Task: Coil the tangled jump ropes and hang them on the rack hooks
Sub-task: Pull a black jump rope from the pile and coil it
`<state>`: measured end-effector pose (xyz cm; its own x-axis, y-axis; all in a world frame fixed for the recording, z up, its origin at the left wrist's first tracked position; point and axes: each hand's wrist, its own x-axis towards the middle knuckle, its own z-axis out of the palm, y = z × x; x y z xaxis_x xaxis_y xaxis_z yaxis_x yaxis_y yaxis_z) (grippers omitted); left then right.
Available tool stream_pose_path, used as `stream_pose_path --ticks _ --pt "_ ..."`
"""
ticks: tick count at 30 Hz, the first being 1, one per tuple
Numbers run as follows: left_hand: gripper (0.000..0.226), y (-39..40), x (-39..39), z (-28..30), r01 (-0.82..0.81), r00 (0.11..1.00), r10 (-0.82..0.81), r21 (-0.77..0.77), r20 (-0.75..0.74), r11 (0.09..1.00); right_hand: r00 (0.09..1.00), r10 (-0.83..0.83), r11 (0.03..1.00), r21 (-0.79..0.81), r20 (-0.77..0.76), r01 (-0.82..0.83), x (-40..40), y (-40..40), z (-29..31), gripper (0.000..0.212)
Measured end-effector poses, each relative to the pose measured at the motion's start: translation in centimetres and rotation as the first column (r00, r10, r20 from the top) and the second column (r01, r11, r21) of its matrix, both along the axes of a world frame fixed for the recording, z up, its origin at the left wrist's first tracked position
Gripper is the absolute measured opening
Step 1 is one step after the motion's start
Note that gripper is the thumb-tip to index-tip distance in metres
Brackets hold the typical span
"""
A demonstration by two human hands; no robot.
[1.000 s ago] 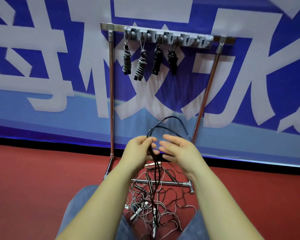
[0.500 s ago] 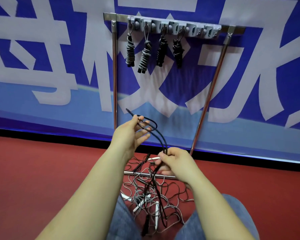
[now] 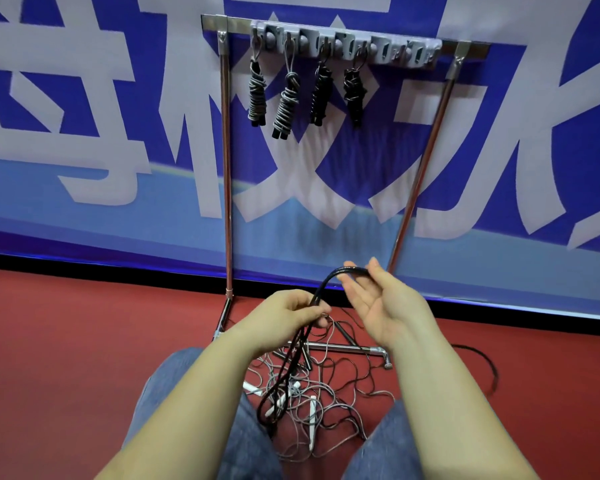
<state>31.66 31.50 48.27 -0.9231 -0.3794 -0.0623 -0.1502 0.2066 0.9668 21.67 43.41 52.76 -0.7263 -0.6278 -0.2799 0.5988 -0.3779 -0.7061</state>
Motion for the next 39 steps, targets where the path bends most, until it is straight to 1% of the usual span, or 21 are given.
stream_pose_path --ticks 1,2,4,6,7,9,10,11,14,15,16,19,21,23,24,26,27,30,34,36,39 --pt "0.011 -0.1 0.1 -0.2 -0.008 1.000 0.008 -0.028 0.004 1.000 1.000 -0.006 1.000 -0.009 -0.010 0.006 -0.1 0.1 0.3 0.018" --pt "0.013 -0.1 0.1 -0.3 -0.030 1.000 0.030 -0.016 -0.007 0.999 0.999 0.000 1.000 -0.015 -0.033 -0.001 -0.3 0.2 0.4 0.017" --pt "0.016 0.0 0.0 -0.4 -0.090 0.994 0.095 0.103 -0.050 0.991 0.993 0.055 0.998 0.002 -0.108 -0.055 -0.3 0.1 0.3 0.011" --pt "0.015 0.3 -0.3 -0.2 -0.159 0.979 0.188 0.269 -0.084 0.950 0.956 0.163 0.982 0.135 -0.243 -0.133 0.1 0.0 -0.1 0.010" --pt "0.016 0.4 -0.3 0.0 -0.194 0.966 0.240 0.348 -0.092 0.917 0.913 0.242 0.953 0.257 -0.328 -0.160 0.4 -0.1 -0.5 0.014" --pt "0.016 0.5 -0.4 0.5 -0.256 0.938 0.333 0.454 -0.096 0.853 0.773 0.427 0.845 0.511 -0.469 -0.157 1.2 -0.4 -1.9 0.022" --pt "0.015 0.5 -0.4 0.7 -0.281 0.924 0.369 0.484 -0.096 0.829 0.709 0.493 0.802 0.579 -0.503 -0.147 1.8 -0.6 -2.5 0.024" --pt "0.014 0.6 -0.3 1.0 -0.301 0.913 0.397 0.501 -0.095 0.811 0.677 0.526 0.782 0.606 -0.515 -0.146 2.3 -0.9 -3.1 0.026" --pt "0.011 0.7 0.1 1.5 -0.377 0.882 0.464 0.459 -0.089 0.804 0.706 0.488 0.787 0.608 -0.514 -0.101 2.8 -1.4 -4.3 0.050" --pt "0.009 0.7 0.3 1.5 -0.402 0.873 0.479 0.424 -0.091 0.812 0.700 0.490 0.780 0.620 -0.520 -0.085 2.9 -1.5 -4.3 0.053" --pt "0.007 0.7 0.4 1.6 -0.417 0.868 0.488 0.391 -0.097 0.820 0.690 0.500 0.779 0.620 -0.523 -0.094 2.8 -1.5 -4.4 0.050" --pt "0.008 0.7 0.7 2.1 -0.420 0.871 0.475 0.312 -0.123 0.852 0.670 0.521 0.806 0.564 -0.529 -0.181 3.0 -1.6 -4.2 0.022" --pt "0.006 0.7 0.8 2.4 -0.413 0.878 0.459 0.268 -0.138 0.871 0.637 0.520 0.817 0.549 -0.569 -0.176 2.9 -1.6 -4.4 0.010" --pt "0.005 0.7 0.8 2.8 -0.404 0.882 0.444 0.232 -0.156 0.885 0.599 0.526 0.819 0.549 -0.604 -0.165 2.8 -1.7 -4.5 0.008" --pt "0.005 0.7 0.8 3.0 -0.390 0.885 0.435 0.246 -0.167 0.887 0.590 0.525 0.821 0.548 -0.613 -0.161 2.7 -1.8 -4.6 0.015" --pt "0.008 0.5 0.7 3.3 -0.355 0.885 0.430 0.341 -0.177 0.870 0.601 0.498 0.833 0.537 -0.625 -0.132 2.6 -2.0 -4.9 0.039" --pt "0.009 0.4 0.6 3.5 -0.340 0.881 0.440 0.412 -0.175 0.845 0.612 0.477 0.842 0.527 -0.631 -0.114 2.6 -2.1 -4.8 0.046" --pt "0.012 0.1 0.4 3.9 -0.295 0.865 0.476 0.605 -0.160 0.739 0.646 0.388 0.886 0.458 -0.657 -0.067 2.3 -2.2 -5.3 0.036" --pt "0.012 -0.7 0.4 4.3 -0.304 0.834 0.528 0.668 -0.158 0.679 0.696 0.239 0.923 0.380 -0.677 0.053 1.6 -1.7 -6.6 0.012" --pt "0.010 -1.1 0.4 4.8 -0.300 0.819 0.551 0.698 -0.162 0.651 0.758 0.181 0.909 0.400 -0.626 0.113 0.8 -1.3 -7.9 0.011" --pt "0.012 -1.7 0.5 5.6 -0.274 0.799 0.573 0.740 -0.180 0.614 0.852 0.119 0.842 0.506 -0.510 0.185 -0.7 -0.7 -10.5 0.014"
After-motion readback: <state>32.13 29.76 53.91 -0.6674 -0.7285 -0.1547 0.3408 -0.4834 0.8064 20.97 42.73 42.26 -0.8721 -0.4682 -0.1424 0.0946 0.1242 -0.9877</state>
